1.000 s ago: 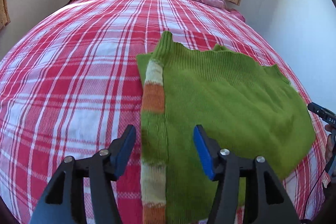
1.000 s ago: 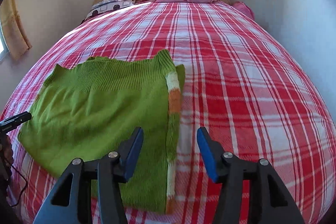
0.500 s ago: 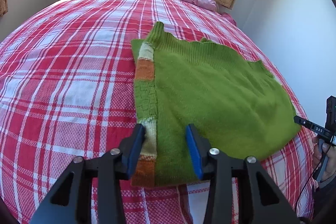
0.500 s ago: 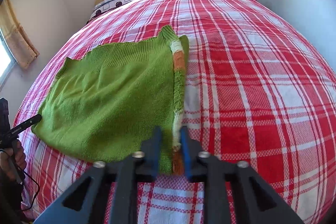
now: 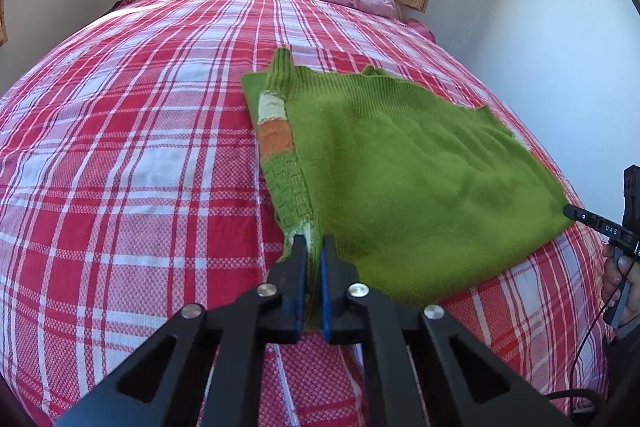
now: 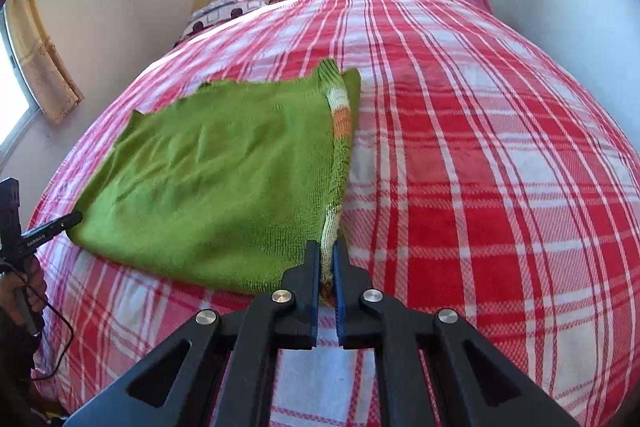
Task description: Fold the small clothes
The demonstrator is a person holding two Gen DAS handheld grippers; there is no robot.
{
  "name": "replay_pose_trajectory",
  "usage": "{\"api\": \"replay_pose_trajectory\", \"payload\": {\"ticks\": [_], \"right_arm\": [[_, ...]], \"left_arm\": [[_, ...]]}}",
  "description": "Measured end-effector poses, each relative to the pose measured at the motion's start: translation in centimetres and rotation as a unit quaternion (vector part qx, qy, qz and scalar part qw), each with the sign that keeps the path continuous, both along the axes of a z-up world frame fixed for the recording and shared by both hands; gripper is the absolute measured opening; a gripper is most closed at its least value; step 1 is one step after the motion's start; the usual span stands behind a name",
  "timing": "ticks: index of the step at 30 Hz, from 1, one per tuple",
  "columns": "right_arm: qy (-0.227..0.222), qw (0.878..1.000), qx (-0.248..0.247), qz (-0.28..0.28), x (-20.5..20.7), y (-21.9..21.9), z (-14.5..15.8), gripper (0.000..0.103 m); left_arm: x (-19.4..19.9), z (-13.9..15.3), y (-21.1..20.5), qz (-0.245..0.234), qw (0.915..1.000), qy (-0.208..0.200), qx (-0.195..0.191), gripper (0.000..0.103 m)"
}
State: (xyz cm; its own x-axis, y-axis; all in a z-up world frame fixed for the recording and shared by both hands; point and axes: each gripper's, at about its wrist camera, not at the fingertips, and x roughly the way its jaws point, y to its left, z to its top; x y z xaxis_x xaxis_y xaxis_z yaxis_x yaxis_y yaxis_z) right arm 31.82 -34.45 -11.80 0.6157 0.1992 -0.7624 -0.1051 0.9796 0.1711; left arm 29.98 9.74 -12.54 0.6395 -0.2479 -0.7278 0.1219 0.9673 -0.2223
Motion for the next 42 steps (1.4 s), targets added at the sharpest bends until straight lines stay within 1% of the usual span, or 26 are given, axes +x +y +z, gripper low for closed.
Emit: {"api": "replay_pose_trajectory", "payload": {"ticks": [2, 4, 6, 9, 10, 11, 12, 13, 14, 15, 16, 17, 18, 19, 22, 24, 26, 28, 30, 32, 35, 37, 39, 40, 41, 42], "right_arm": [[0.009, 1.0, 0.006, -0.002, 0.1, -0.3, -0.9, 0.005], [0.006, 1.0, 0.0, -0.002, 0.2, -0.3, -1.0, 0.005], [0.007, 1.0, -0.003, -0.002, 0.4, -0.1, -0.9, 0.005], [0.009, 1.0, 0.0, -0.001, 0.6, -0.2, -0.5, 0.006], [0.007, 1.0, 0.006, -0.003, 0.5, -0.3, -0.2, 0.009], [0.003, 1.0, -0.003, -0.01, 0.4, -0.3, 0.3, 0.011], [-0.006, 1.0, -0.02, -0.018, 0.2, -0.1, 0.7, 0.024], [-0.02, 0.999, -0.044, -0.024, 0.1, 0.2, 1.4, 0.041], [-0.037, 0.997, -0.063, -0.024, 0.0, 0.7, 2.2, 0.046], [-0.049, 0.996, -0.07, -0.019, 0.0, 1.2, 2.9, 0.048], [-0.057, 0.996, -0.074, -0.013, 0.1, 1.8, 3.4, 0.048], [-0.065, 0.995, -0.077, -0.003, 0.3, 2.7, 4.0, 0.048], [-0.069, 0.994, -0.079, 0.008, 0.7, 3.5, 4.3, 0.048], [-0.071, 0.994, -0.075, 0.023, 1.3, 4.6, 4.5, 0.048], [-0.067, 0.994, -0.07, 0.052, 3.1, 7.1, 3.7, 0.048], [-0.044, 0.995, -0.075, 0.052, 4.4, 8.1, 2.1, 0.048], [-0.01, 0.995, -0.077, 0.06, 5.1, 9.0, 0.1, 0.048], [0.015, 0.993, -0.095, 0.072, 4.7, 9.8, -1.8, 0.048], [0.004, 0.99, -0.123, 0.075, 3.5, 10.5, -2.0, 0.048], [0.002, 0.989, -0.133, 0.067, 3.4, 11.1, -1.1, 0.048], [-0.027, 0.989, -0.111, 0.094, 3.6, 13.2, 0.7, 0.048], [-0.038, 0.986, -0.105, 0.121, 3.9, 15.6, 1.2, 0.048], [-0.046, 0.983, -0.098, 0.151, 4.0, 18.0, 1.0, 0.05], [-0.048, 0.98, -0.095, 0.166, 4.1, 19.3, 0.5, 0.053], [-0.045, 0.979, -0.098, 0.173, 4.1, 20.3, -0.2, 0.054], [-0.036, 0.978, -0.103, 0.177, 4.1, 21.0, -1.1, 0.054]], "left_arm": [[0.1, -0.5, 0.0, -0.001, 1.0, 0.004, 0.005, 0.006], [0.1, -0.8, 0.1, -0.001, 1.0, 0.007, 0.002, 0.006], [0.1, -0.8, -0.1, -0.001, 0.9999, 0.007, 0.008, 0.007], [-0.4, -0.8, -0.8, -0.007, 0.9996, 0.0, 0.029, 0.006], [-0.5, -0.8, -0.9, -0.007, 0.9995, -0.002, 0.032, 0.006], [-0.7, -0.7, -0.8, -0.005, 0.9994, -0.003, 0.035, 0.007], [-0.8, -0.5, -0.8, 0.0, 0.9992, -0.007, 0.04, 0.012], [-1.0, 0.0, -0.6, 0.006, 0.9989, -0.014, 0.045, 0.014], [-1.2, 0.4, -0.4, 0.014, 0.9986, -0.021, 0.046, 0.015], [-1.3, 0.9, -0.1, 0.024, 0.9983, -0.029, 0.045, 0.016], [-1.4, 1.4, 0.2, 0.034, 0.9977, -0.039, 0.045, 0.02], [-1.5, 1.7, 0.3, 0.04, 0.9971, -0.047, 0.046, 0.032], [-1.4, 1.8, 0.3, 0.045, 0.9963, -0.051, 0.054, 0.047], [-1.2, 1.7, 0.2, 0.05, 0.9953, -0.053, 0.064, 0.052], [-0.2, 0.8, -0.3, 0.058, 0.9925, -0.046, 0.097, 0.053], [0.2, -0.2, -0.9, 0.061, 0.9904, -0.028, 0.121, 0.053], [0.4, -1.2, -1.2, 0.058, 0.9904, -0.007, 0.126, 0.053], [-0.1, -1.9, -1.5, 0.054, 0.9892, -0.005, 0.136, 0.054], [-0.5, -1.9, -1.8, 0.052, 0.9879, -0.012, 0.146, 0.054], [-0.6, -2.1, -1.9, 0.051, 0.9876, -0.013, 0.148, 0.055], [-0.4, -2.2, -1.9, 0.053, 0.9878, -0.011, 0.146, 0.059], [-0.4, -2.1, -1.8, 0.058, 0.9879, -0.011, 0.143, 0.062], [-0.5, -2.1, -1.7, 0.064, 0.9876, -0.011, 0.143, 0.071], [-0.5, -2.1, -1.7, 0.07, 0.9869, -0.01, 0.145, 0.074], [-0.6, -2.1, -1.7, 0.075, 0.9861, -0.01, 0.148, 0.079], [-0.6, -2.1, -1.7, 0.076, 0.986, -0.01, 0.148, 0.081]]}}
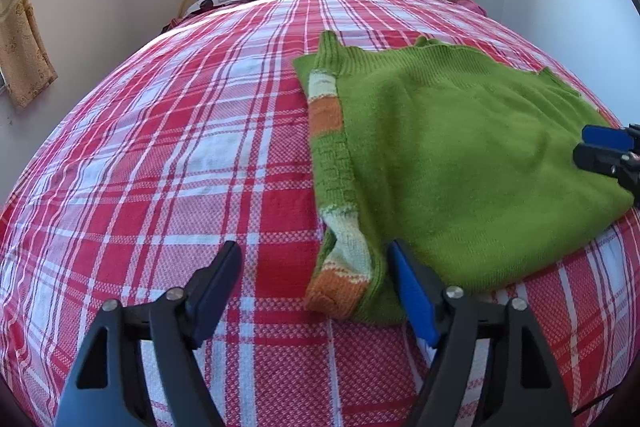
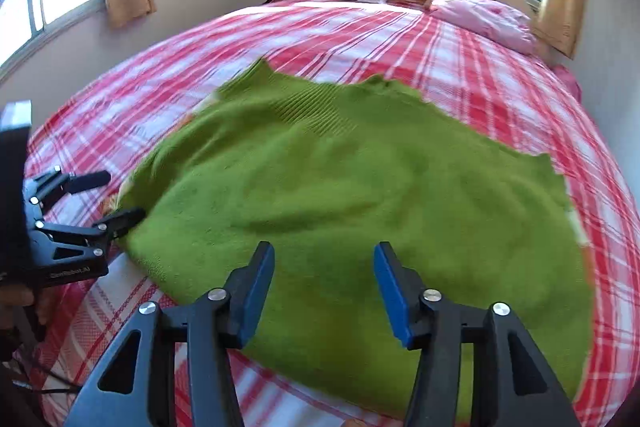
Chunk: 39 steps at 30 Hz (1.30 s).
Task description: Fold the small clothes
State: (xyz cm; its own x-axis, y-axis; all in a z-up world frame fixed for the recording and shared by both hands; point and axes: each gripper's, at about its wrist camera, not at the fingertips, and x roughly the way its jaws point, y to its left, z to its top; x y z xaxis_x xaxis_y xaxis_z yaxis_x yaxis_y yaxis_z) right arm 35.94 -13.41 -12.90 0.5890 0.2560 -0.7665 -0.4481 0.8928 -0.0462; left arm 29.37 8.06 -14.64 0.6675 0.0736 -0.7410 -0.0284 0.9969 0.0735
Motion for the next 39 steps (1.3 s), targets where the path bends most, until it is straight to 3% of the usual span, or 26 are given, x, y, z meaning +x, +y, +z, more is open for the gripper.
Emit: {"api": "replay_pose_trajectory", "payload": {"ticks": [4, 9, 14, 20, 29, 35, 39], "right_arm": [[0.005, 1.0, -0.008, -0.013, -1.2, 0.7, -1.7, 0.053], [0.004, 1.0, -0.031, -0.003, -2.5, 1.1, -0.6, 0.053], [-0.013, 1.0, -0.006, 0.024, -1.2, 4.4, 1.0, 0.054], [0.003, 0.998, -0.019, 0.052, -0.3, 8.4, -1.7, 0.055], [0.007, 0.998, -0.016, 0.058, -2.1, 7.5, -1.7, 0.055], [-0.036, 0.997, -0.012, 0.072, -3.7, 7.4, 0.1, 0.055], [-0.073, 0.99, -0.048, 0.111, -5.7, 9.8, 0.8, 0.055]], "left_arm": [[0.0, -0.1, 0.2, -0.002, 0.9999, 0.004, -0.01, 0.082], [0.0, -0.1, 0.6, -0.005, 0.9997, 0.008, -0.024, 0.085], [-0.3, 0.0, 0.7, -0.007, 0.9996, 0.006, -0.028, 0.085], [-0.7, -0.1, 1.1, -0.012, 0.9993, 0.011, -0.035, 0.089], [-1.5, 0.2, 1.7, -0.024, 0.9987, 0.011, -0.044, 0.09], [-2.8, 1.2, 5.1, -0.021, 0.9989, -0.002, -0.042, 0.09], [-2.1, 2.0, 8.8, 0.006, 0.9986, -0.016, -0.05, 0.09]]}}
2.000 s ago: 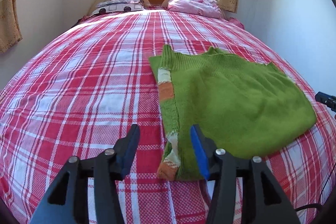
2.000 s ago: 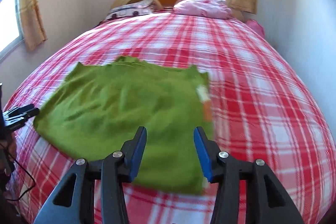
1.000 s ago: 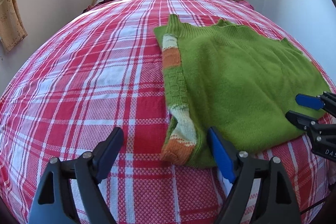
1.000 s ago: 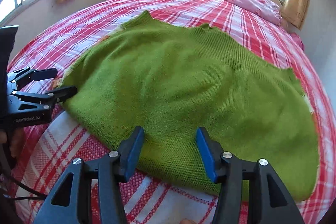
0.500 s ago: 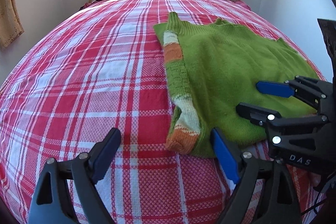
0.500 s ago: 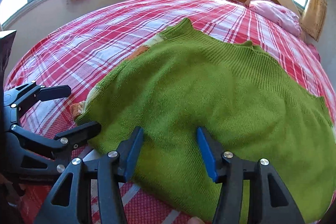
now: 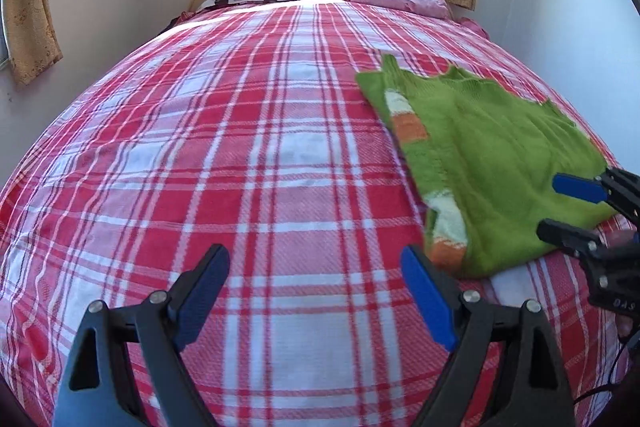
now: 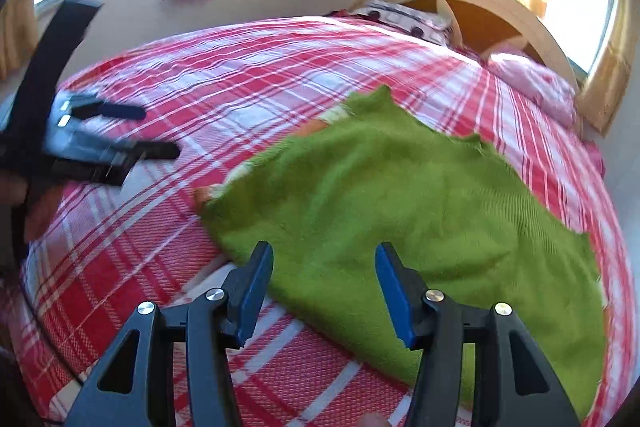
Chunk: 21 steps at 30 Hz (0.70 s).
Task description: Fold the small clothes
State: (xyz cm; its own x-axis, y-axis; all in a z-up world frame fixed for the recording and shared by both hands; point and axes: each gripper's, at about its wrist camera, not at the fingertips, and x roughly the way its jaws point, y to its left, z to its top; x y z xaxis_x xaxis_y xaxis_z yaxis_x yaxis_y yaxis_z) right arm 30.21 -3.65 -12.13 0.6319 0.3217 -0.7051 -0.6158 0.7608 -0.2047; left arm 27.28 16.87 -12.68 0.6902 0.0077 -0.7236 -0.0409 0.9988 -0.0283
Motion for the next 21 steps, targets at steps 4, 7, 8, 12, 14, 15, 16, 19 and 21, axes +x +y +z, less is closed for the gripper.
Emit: {"api": "replay_pose_trajectory", "payload": {"ticks": [4, 7, 8, 12, 14, 15, 16, 19, 21], "right_arm": [[-0.018, 0.999, -0.034, 0.029, -1.2, 2.4, -0.7, 0.055], [-0.028, 0.997, -0.054, 0.044, -1.6, 3.8, -1.3, 0.055], [-0.032, 0.997, -0.059, 0.048, -1.7, 4.3, -1.4, 0.055], [-0.045, 0.994, -0.077, 0.064, -2.1, 6.1, -1.9, 0.055], [-0.053, 0.992, -0.091, 0.066, -2.2, 7.0, -2.4, 0.055], [-0.056, 0.991, -0.097, 0.067, -2.2, 7.4, -2.6, 0.055], [-0.059, 0.991, -0.102, 0.065, -2.2, 7.8, -2.8, 0.055], [-0.062, 0.991, -0.108, 0.05, -1.7, 8.2, -3.0, 0.055], [-0.062, 0.991, -0.107, 0.046, -1.5, 8.3, -3.1, 0.054]], "left_arm": [[1.3, 0.7, 3.2, 0.031, 0.999, -0.018, -0.026, 0.09], [2.3, 1.1, 4.3, 0.034, 0.9976, -0.029, -0.052, 0.09], [2.8, 1.3, 4.4, 0.029, 0.9972, -0.033, -0.06, 0.09], [5.0, 1.7, 3.6, -0.001, 0.9975, -0.037, -0.06, 0.09], [6.4, 1.7, 3.0, -0.021, 0.9969, -0.034, -0.068, 0.09], [7.1, 1.6, 2.8, -0.03, 0.9958, -0.032, -0.08, 0.09], [7.8, 1.6, 2.7, -0.036, 0.9946, -0.028, -0.094, 0.09], [10.0, 1.5, 2.3, -0.055, 0.9898, -0.021, -0.129, 0.09], [11.4, 1.5, 1.7, -0.068, 0.9865, -0.02, -0.148, 0.09]]}}
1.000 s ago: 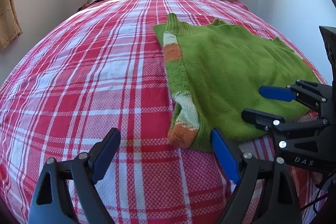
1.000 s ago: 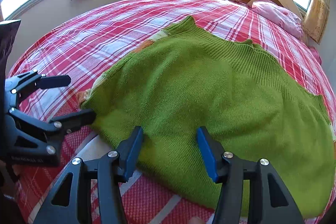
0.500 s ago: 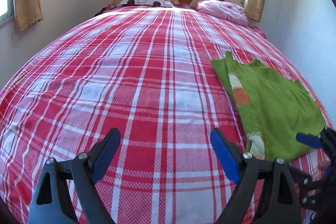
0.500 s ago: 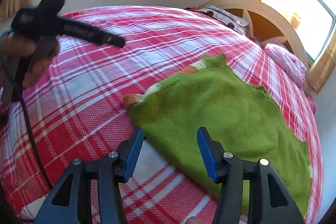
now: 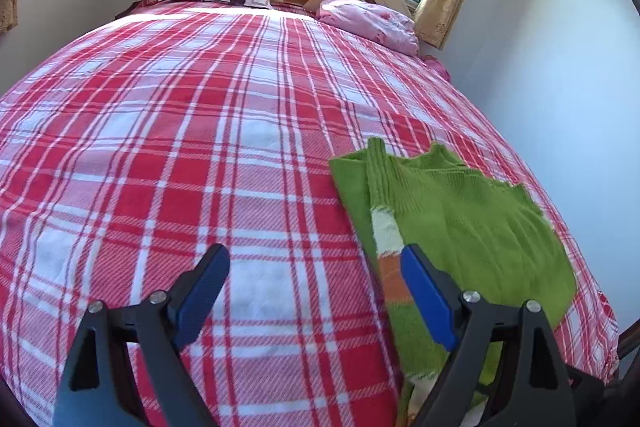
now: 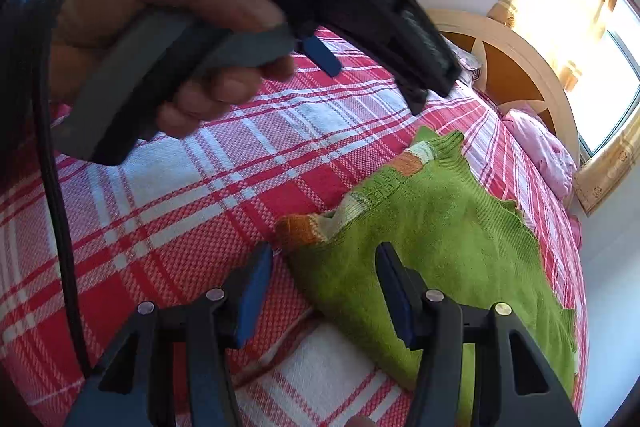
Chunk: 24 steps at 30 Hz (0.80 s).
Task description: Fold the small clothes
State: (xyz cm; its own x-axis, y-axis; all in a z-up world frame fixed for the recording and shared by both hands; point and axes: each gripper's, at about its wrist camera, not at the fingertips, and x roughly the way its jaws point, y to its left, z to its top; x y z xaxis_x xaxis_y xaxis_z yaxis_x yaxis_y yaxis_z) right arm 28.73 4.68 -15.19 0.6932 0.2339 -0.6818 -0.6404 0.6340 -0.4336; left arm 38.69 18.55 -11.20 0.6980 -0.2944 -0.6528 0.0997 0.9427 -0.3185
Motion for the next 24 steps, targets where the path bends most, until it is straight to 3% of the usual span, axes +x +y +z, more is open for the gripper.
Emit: {"api": "replay_pose_trajectory", "payload": {"ticks": [7, 14, 17, 20, 24], "right_arm": [[0.003, 1.0, 0.006, -0.012, 0.3, 0.0, -0.1, 0.054], [0.005, 1.0, 0.008, -0.013, 0.6, 0.0, -0.2, 0.053], [0.01, 1.0, 0.01, -0.01, 0.9, 0.0, -0.1, 0.048], [0.013, 1.0, 0.011, -0.006, 1.1, 0.0, 0.0, 0.041], [0.019, 1.0, 0.012, -0.008, 1.3, 0.2, 0.0, 0.016]], "left_arm": [[4.6, -0.7, -3.0, -0.052, 0.9978, 0.02, -0.036, 0.09], [7.1, -1.7, -4.6, -0.065, 0.9967, 0.032, -0.037, 0.09], [7.7, -2.0, -4.9, -0.069, 0.9963, 0.036, -0.035, 0.088], [8.1, -2.4, -5.1, -0.074, 0.9953, 0.046, -0.041, 0.074], [8.8, -3.2, -4.9, -0.082, 0.9937, 0.055, -0.053, 0.043]]}}
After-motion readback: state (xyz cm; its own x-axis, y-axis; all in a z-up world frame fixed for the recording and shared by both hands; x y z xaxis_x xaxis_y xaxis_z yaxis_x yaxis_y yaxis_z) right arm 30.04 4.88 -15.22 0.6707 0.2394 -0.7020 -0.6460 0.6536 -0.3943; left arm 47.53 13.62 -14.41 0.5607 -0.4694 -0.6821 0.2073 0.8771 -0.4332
